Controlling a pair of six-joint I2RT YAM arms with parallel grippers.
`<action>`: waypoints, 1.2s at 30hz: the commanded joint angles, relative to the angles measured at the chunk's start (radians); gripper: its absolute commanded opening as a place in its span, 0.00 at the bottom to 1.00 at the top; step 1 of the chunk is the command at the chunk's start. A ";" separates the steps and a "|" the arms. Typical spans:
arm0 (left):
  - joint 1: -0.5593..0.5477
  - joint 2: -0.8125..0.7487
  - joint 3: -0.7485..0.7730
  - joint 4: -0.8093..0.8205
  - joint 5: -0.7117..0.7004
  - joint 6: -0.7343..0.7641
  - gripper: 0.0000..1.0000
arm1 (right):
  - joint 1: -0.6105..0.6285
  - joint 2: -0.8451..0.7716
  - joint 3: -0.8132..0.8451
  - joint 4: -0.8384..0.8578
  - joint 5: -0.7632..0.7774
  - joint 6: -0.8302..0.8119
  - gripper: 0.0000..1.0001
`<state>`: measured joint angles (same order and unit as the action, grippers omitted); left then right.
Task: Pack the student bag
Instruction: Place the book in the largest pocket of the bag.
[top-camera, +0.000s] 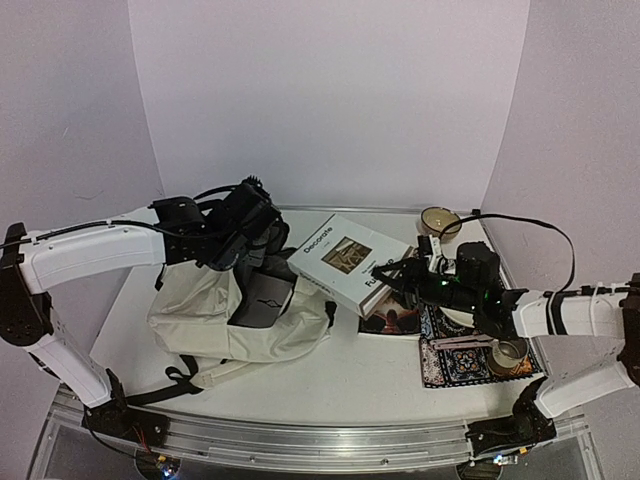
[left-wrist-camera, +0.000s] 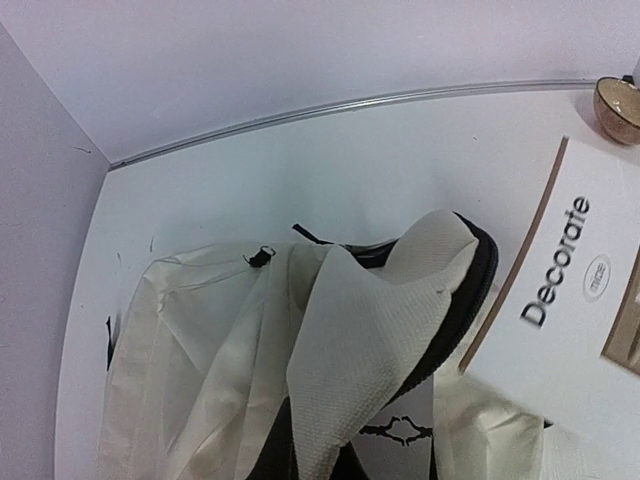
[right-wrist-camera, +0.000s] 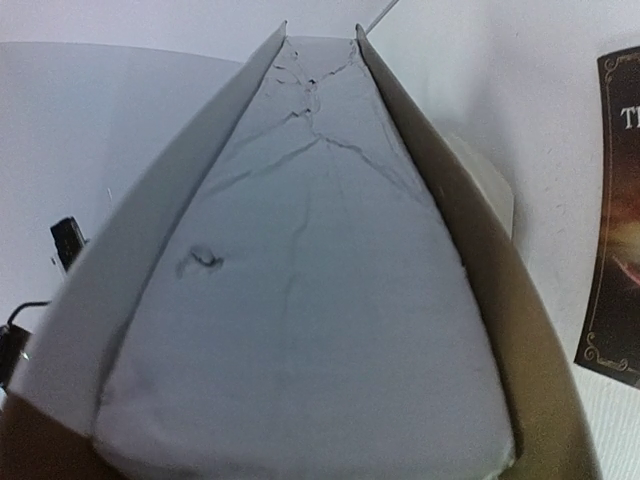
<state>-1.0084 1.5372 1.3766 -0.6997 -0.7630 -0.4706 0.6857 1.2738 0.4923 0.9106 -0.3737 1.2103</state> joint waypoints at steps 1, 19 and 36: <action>0.007 -0.051 0.012 0.149 0.032 0.035 0.00 | 0.083 0.038 0.050 0.066 0.003 -0.019 0.35; 0.009 -0.197 -0.112 0.327 0.323 0.067 0.00 | 0.214 0.415 0.301 0.291 -0.056 0.129 0.34; 0.008 -0.299 -0.153 0.391 0.573 0.051 0.00 | 0.304 0.803 0.679 0.170 0.054 0.139 0.39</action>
<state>-0.9922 1.3119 1.2188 -0.4530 -0.2722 -0.4134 0.9602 2.0193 1.0589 1.0905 -0.3768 1.3717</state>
